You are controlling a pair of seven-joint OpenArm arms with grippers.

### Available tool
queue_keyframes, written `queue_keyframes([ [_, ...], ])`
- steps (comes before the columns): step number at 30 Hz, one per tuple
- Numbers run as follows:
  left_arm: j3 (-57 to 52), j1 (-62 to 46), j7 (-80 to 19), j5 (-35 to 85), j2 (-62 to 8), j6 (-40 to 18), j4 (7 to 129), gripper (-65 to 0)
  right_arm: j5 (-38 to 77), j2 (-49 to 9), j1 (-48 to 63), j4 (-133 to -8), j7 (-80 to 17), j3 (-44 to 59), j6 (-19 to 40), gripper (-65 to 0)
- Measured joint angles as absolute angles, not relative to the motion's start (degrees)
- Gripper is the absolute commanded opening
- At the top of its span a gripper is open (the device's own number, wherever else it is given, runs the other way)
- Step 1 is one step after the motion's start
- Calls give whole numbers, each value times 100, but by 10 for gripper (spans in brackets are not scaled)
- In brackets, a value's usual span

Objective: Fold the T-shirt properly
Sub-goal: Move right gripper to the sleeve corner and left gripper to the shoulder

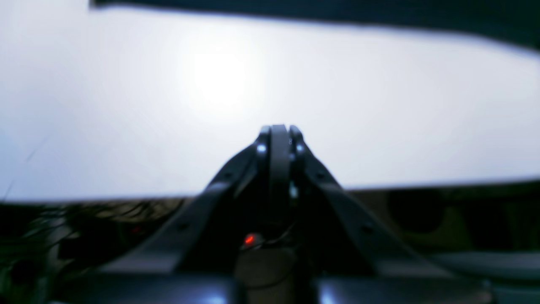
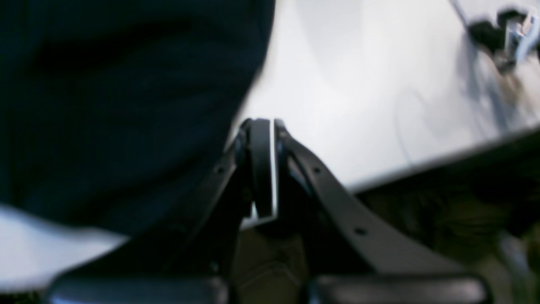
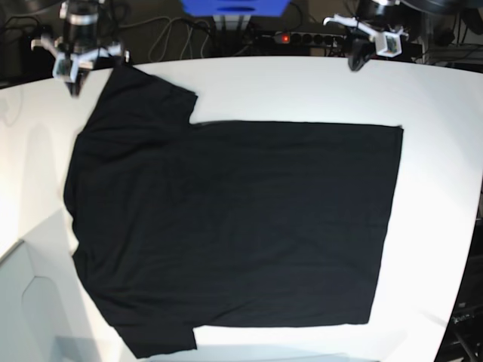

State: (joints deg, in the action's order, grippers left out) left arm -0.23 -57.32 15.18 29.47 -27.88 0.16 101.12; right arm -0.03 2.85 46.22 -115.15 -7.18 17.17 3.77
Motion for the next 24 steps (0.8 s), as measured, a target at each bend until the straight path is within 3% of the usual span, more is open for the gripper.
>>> queue_keyframes([
  [6, -985, -5684, 169, 2967, -2392, 3, 10790, -650, 792, 307, 3229, -11518, -2401, 2324, 1931, -464],
  [10, -1758, -5317, -777, 2976, -1848, -1, 10993, -650, 1857, 285, 2357, -11537, -3865, 3291, 2349, -405],
  [15, -2248, -4860, -1590, 2987, -1575, -60, 11008, -650, 3057, -21, 1288, -11467, -6027, 4466, 3236, -361],
  [19, -2462, -4659, -2021, 2985, -1310, -799, 11015, -650, 3868, -91, 436, -11150, -7762, 5568, 3647, -352],
  [24, -2963, -4250, -2810, 2965, -843, -1127, 10993, -650, 3959, -333, -58, -10068, -8062, 6173, 3861, -352],
])
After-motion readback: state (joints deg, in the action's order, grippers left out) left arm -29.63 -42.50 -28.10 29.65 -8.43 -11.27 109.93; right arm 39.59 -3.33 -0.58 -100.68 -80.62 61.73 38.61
